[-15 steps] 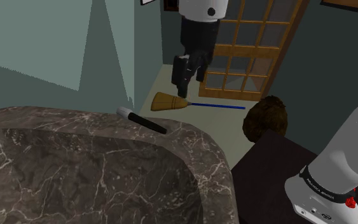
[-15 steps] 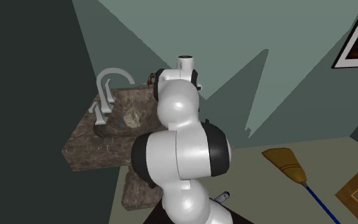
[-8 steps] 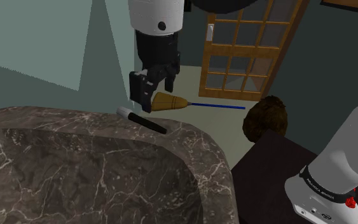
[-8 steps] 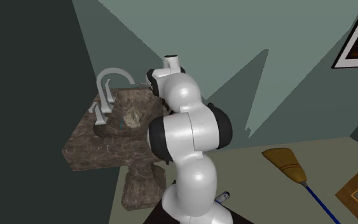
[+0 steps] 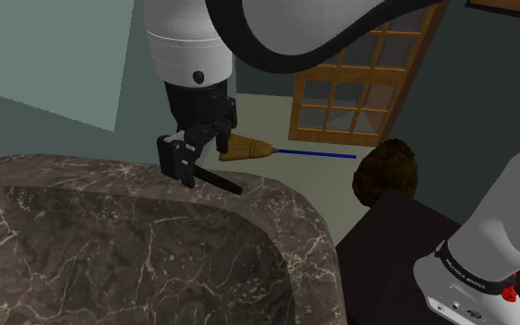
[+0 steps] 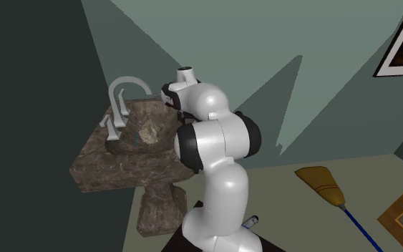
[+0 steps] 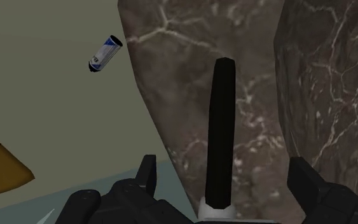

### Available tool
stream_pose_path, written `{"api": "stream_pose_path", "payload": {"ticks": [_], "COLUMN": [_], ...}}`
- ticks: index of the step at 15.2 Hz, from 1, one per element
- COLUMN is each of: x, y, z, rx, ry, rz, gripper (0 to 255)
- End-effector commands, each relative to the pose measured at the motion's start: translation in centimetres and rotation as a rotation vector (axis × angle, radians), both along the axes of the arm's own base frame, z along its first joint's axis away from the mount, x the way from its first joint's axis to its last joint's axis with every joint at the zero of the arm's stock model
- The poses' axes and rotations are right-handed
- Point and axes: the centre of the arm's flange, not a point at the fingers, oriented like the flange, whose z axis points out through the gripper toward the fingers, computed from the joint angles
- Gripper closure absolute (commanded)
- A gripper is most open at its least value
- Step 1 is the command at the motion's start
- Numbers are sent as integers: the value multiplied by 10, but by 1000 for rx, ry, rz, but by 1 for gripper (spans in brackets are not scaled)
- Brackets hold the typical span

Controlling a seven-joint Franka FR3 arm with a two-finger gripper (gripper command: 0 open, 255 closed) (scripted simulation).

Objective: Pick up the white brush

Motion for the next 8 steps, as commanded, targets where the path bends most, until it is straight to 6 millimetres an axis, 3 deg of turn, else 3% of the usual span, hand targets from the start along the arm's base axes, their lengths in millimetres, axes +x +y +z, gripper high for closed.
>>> {"api": "stream_pose_path", "payload": {"ticks": [1,4,5,8], "x": [0,0,0,0], "y": [1,1,1,2], "z": [-11,-19,-19,-20], "rx": [0,0,0,0], "ry": [-1,-1,-1,-1], "rz": [0,0,0,0], "gripper": [0,0,255,255]}}
